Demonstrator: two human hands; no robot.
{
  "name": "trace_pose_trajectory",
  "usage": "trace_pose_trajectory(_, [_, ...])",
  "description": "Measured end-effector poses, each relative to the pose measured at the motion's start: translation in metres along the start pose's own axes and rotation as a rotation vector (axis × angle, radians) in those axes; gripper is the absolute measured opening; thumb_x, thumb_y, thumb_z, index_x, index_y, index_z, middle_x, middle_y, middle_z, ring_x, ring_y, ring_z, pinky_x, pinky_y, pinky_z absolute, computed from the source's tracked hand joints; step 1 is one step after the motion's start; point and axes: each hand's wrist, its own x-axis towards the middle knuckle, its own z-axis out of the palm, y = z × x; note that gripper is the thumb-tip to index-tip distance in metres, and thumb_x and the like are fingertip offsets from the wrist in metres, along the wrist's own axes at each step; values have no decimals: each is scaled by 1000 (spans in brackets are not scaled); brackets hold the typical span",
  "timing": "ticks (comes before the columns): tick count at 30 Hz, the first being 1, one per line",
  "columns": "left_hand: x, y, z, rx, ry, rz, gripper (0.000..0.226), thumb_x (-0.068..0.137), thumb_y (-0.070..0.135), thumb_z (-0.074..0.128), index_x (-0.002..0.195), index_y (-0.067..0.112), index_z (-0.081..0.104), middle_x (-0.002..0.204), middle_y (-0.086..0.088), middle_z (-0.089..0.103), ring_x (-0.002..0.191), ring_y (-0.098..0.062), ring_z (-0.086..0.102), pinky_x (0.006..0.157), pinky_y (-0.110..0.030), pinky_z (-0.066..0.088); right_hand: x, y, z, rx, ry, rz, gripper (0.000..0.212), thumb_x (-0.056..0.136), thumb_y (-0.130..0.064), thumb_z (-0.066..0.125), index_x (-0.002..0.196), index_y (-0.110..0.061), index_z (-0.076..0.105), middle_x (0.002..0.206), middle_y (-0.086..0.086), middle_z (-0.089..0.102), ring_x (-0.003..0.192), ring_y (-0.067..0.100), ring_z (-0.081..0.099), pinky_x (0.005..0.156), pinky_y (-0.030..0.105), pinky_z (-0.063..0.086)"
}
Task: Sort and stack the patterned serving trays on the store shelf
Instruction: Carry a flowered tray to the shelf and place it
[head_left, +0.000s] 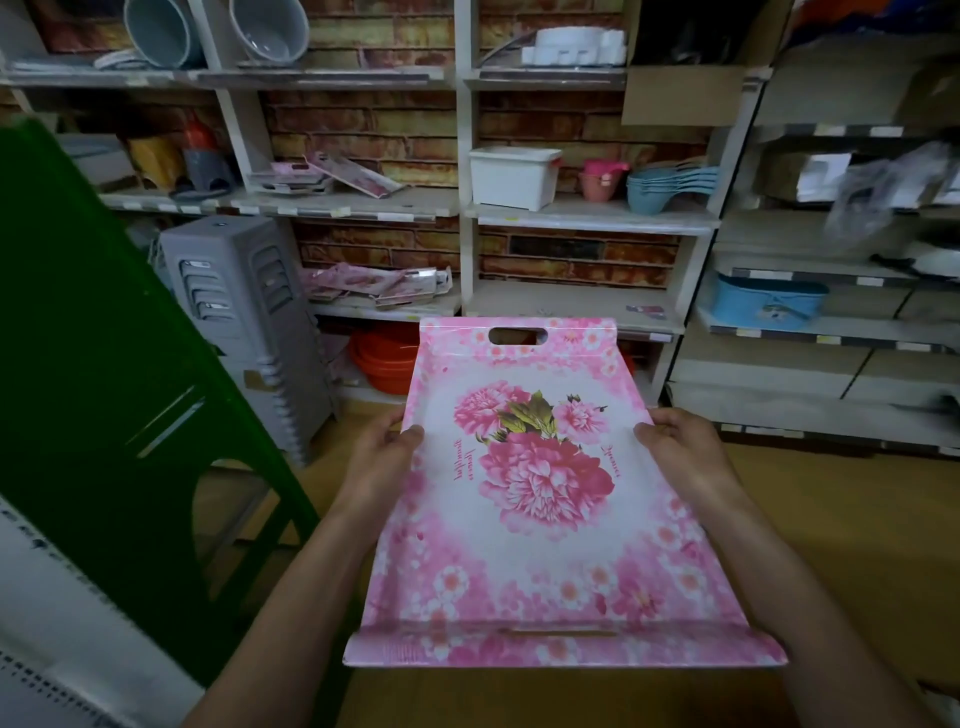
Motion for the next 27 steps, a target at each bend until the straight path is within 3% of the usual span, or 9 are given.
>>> trace_pose_trajectory(5, [47, 11, 13, 21, -16, 24, 26, 100, 21, 49, 125, 16, 57, 106, -3, 68, 84, -18, 71, 54, -23, 55, 45, -2, 11, -19, -2, 9, 9, 93, -20, 57, 97, -22, 65, 88, -1, 71, 82, 23, 70, 84, 46, 57])
trace_pose_trajectory(13, [143, 21, 14, -14, -16, 40, 27, 99, 17, 50, 124, 15, 61, 110, -7, 70, 90, -24, 71, 68, -33, 59, 123, -22, 49, -11, 14, 11, 11, 94, -19, 57, 100, -19, 66, 91, 1, 72, 81, 21, 70, 81, 42, 58])
trace_pose_trajectory(20, [221, 34, 3, 19, 14, 67, 27, 98, 19, 53, 122, 20, 63, 111, -3, 70, 92, -21, 70, 65, -29, 54, 187, -42, 87, -28, 15, -2, 14, 93, -19, 57, 100, -18, 69, 91, 1, 73, 82, 22, 70, 83, 43, 57])
trace_pose_trajectory(27, [272, 37, -5, -12, 79, 5, 18, 98, 22, 54, 111, 16, 64, 103, -7, 71, 87, -25, 71, 67, -34, 57, 243, -57, 122, -5, -54, -34, 18, 95, -14, 56, 87, -25, 67, 85, -4, 71, 80, 19, 69, 78, 36, 54])
